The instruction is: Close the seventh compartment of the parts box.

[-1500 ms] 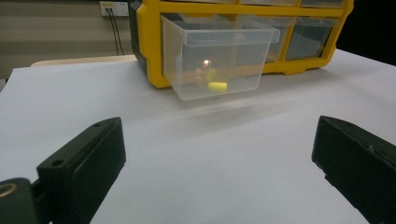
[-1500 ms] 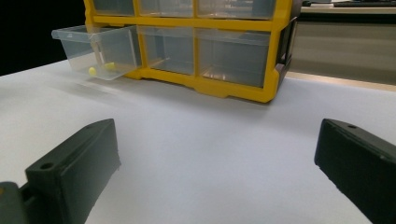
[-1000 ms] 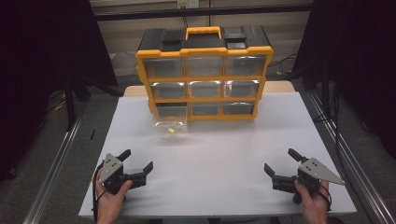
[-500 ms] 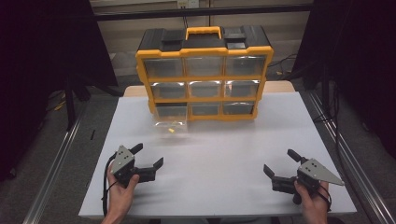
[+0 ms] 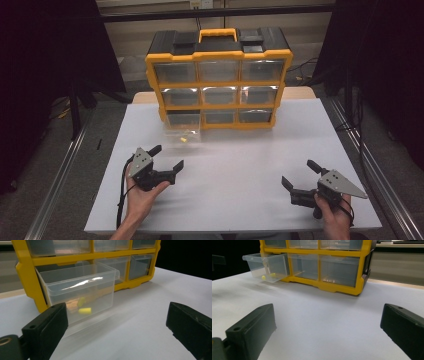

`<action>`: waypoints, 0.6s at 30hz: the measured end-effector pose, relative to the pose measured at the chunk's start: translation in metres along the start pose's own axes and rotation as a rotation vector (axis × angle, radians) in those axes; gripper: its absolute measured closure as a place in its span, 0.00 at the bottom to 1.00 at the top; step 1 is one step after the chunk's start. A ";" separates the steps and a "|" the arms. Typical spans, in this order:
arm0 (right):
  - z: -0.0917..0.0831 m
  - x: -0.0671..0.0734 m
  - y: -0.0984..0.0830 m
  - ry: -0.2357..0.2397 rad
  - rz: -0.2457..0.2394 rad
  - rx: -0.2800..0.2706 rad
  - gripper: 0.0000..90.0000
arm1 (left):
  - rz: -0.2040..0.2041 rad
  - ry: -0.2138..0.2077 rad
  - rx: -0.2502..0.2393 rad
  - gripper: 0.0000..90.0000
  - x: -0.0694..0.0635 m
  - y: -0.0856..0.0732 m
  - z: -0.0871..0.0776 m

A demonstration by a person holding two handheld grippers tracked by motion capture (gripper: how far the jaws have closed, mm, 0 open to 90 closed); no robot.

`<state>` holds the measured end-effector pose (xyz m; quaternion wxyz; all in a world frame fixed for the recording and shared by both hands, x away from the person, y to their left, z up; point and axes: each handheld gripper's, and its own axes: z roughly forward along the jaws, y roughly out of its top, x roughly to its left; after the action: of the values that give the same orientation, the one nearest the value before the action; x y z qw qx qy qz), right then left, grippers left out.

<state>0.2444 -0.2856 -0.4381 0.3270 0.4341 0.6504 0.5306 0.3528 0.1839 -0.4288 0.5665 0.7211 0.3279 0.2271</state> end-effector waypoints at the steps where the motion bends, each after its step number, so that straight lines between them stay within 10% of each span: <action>1: 0.000 0.000 0.000 -0.003 0.001 -0.003 0.00 | -0.001 -0.003 0.000 0.06 0.001 0.000 0.002; 11: 0.000 0.000 0.000 0.001 0.007 -0.001 0.00 | 0.066 0.014 0.004 0.16 0.005 0.011 0.019; 18: -0.001 -0.001 0.000 0.000 0.009 -0.006 0.00 | 0.037 0.020 -0.027 0.31 0.007 0.009 0.021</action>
<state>0.2443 -0.2869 -0.4384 0.3259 0.4359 0.6471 0.5339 0.3743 0.1741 -0.4258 0.5687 0.7168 0.3172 0.2491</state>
